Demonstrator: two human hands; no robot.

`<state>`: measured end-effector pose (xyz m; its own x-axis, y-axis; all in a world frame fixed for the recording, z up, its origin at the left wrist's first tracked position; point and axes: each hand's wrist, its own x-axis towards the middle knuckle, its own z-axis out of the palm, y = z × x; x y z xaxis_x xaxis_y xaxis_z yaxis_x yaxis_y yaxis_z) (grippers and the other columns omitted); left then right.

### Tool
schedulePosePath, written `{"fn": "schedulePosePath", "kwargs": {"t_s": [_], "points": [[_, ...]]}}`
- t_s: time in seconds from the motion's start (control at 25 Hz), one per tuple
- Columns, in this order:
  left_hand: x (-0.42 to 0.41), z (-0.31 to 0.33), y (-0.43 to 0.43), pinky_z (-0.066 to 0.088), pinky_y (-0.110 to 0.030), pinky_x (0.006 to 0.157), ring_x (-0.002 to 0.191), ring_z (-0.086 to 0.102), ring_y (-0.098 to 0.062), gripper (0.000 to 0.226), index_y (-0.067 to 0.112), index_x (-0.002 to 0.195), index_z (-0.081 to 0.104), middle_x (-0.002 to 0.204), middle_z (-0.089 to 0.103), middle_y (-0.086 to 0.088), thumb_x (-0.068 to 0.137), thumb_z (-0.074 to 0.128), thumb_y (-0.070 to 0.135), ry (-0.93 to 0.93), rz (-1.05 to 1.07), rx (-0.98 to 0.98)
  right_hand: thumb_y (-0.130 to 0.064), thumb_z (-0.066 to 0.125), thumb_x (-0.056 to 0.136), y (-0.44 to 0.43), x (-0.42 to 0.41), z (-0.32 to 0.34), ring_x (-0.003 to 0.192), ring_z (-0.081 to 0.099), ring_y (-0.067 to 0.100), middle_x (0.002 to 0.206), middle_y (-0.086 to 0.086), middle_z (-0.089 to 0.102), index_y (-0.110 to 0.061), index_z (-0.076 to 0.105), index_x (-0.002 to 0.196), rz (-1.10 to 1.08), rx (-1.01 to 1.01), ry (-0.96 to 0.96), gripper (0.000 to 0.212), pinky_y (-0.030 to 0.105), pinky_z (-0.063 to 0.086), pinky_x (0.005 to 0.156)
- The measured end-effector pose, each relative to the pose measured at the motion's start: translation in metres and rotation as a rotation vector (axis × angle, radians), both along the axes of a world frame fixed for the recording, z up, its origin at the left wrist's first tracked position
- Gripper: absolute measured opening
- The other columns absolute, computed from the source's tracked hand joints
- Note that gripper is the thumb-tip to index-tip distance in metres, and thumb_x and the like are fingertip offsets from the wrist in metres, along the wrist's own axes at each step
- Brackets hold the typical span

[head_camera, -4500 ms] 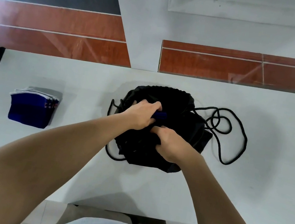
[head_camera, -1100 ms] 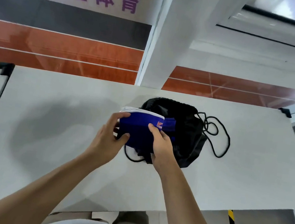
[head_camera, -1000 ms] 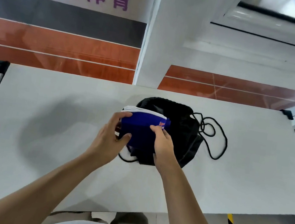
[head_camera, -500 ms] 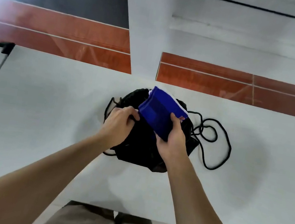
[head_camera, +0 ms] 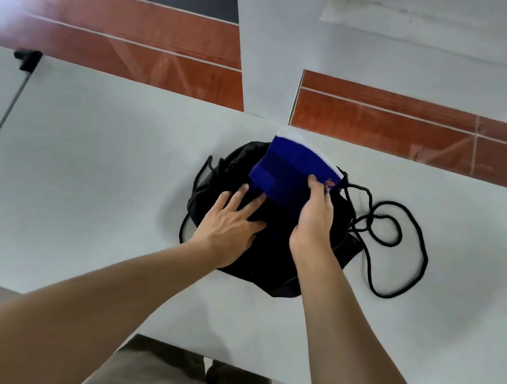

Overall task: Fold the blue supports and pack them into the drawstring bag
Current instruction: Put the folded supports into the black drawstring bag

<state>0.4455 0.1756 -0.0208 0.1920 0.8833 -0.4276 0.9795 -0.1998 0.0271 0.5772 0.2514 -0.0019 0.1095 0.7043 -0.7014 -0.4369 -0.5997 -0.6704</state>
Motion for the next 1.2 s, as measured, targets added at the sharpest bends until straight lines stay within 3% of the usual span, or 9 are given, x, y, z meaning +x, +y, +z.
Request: {"fn": "schedulePosePath", "kwargs": {"t_s": [0.16,0.28,0.4,0.56,0.76,0.88,1.0,1.12,1.2], "points": [[0.001,0.003,0.005,0.013,-0.051,0.118,0.150,0.005,-0.042,0.037,0.040,0.132,0.058,0.167,0.009,0.000,0.101,0.038,0.039,0.004,0.082,-0.008,-0.032,0.058,0.095,-0.015,0.025,-0.001,0.104,0.066,0.016,0.111,-0.003,0.070,-0.020,0.061,0.120,0.208,0.041,-0.402,0.027,0.037,0.052,0.096],[0.004,0.007,0.010,0.013,-0.052,0.117,0.150,0.004,-0.043,0.038,0.038,0.128,0.062,0.169,0.003,0.000,0.100,0.037,0.036,0.016,0.119,-0.044,-0.033,0.054,0.093,-0.021,0.045,0.011,0.098,0.063,0.024,0.100,-0.001,0.067,-0.013,0.060,0.111,0.326,-0.021,-0.626,0.027,0.039,0.049,0.086],[0.007,0.009,0.012,0.013,-0.053,0.117,0.149,0.006,-0.043,0.038,0.035,0.122,0.068,0.168,0.006,0.000,0.100,0.037,0.034,0.021,0.129,-0.048,-0.032,0.051,0.093,-0.027,0.052,0.014,0.099,0.061,0.029,0.105,0.006,0.067,-0.010,0.058,0.114,0.447,-0.063,-0.763,0.031,0.038,0.046,0.083],[0.009,0.009,0.009,0.011,-0.053,0.118,0.149,0.006,-0.042,0.036,0.033,0.112,0.072,0.168,0.008,0.000,0.100,0.038,0.034,-0.008,0.128,-0.031,-0.030,0.050,0.097,-0.028,0.061,0.008,0.108,0.060,0.034,0.121,0.013,0.064,-0.009,0.051,0.131,0.603,-0.175,-0.835,0.040,0.036,0.043,0.084],[0.020,0.011,0.008,0.010,-0.053,0.118,0.148,0.011,-0.042,0.029,0.028,0.096,0.074,0.167,0.014,-0.003,0.098,0.046,0.030,0.038,0.171,-0.014,-0.024,0.062,0.095,-0.039,0.044,0.003,0.110,0.061,0.039,0.121,0.017,0.060,-0.010,0.028,0.145,0.604,-0.038,-1.246,0.062,0.045,0.051,0.085],[0.021,0.016,0.007,0.017,-0.051,0.117,0.143,0.025,-0.041,0.025,0.021,0.114,0.065,0.159,0.032,-0.009,0.093,0.054,0.027,0.012,0.213,0.053,-0.027,0.064,0.095,-0.049,0.044,0.006,0.110,0.058,0.036,0.126,0.016,0.054,-0.013,0.027,0.148,0.690,0.007,-1.326,0.066,0.042,0.049,0.084],[0.026,0.020,0.008,0.034,-0.045,0.107,0.125,0.045,-0.034,0.036,0.015,0.125,0.051,0.136,0.050,-0.007,0.089,0.051,0.020,-0.214,0.241,0.302,-0.027,0.061,0.095,-0.054,0.055,0.014,0.110,0.057,0.035,0.123,0.016,0.054,-0.009,0.038,0.141,0.701,0.074,-1.342,0.054,0.042,0.050,0.086],[0.042,0.019,0.015,0.032,-0.046,0.111,0.141,0.032,-0.032,0.054,0.020,0.146,0.036,0.155,0.036,-0.007,0.095,0.049,0.030,-0.366,0.078,0.256,-0.019,0.059,0.094,-0.042,0.071,0.023,0.106,0.058,0.035,0.119,0.015,0.060,-0.010,0.051,0.130,0.601,0.314,-1.577,0.038,0.044,0.049,0.087],[0.049,0.013,0.020,0.024,-0.047,0.116,0.150,0.018,-0.033,0.065,0.025,0.156,0.019,0.163,0.025,-0.008,0.099,0.045,0.040,-0.328,-0.013,0.122,-0.019,0.061,0.091,-0.019,0.082,0.023,0.114,0.055,0.036,0.124,0.012,0.061,-0.016,0.050,0.135,0.695,0.367,-1.709,0.046,0.047,0.042,0.096]]}}
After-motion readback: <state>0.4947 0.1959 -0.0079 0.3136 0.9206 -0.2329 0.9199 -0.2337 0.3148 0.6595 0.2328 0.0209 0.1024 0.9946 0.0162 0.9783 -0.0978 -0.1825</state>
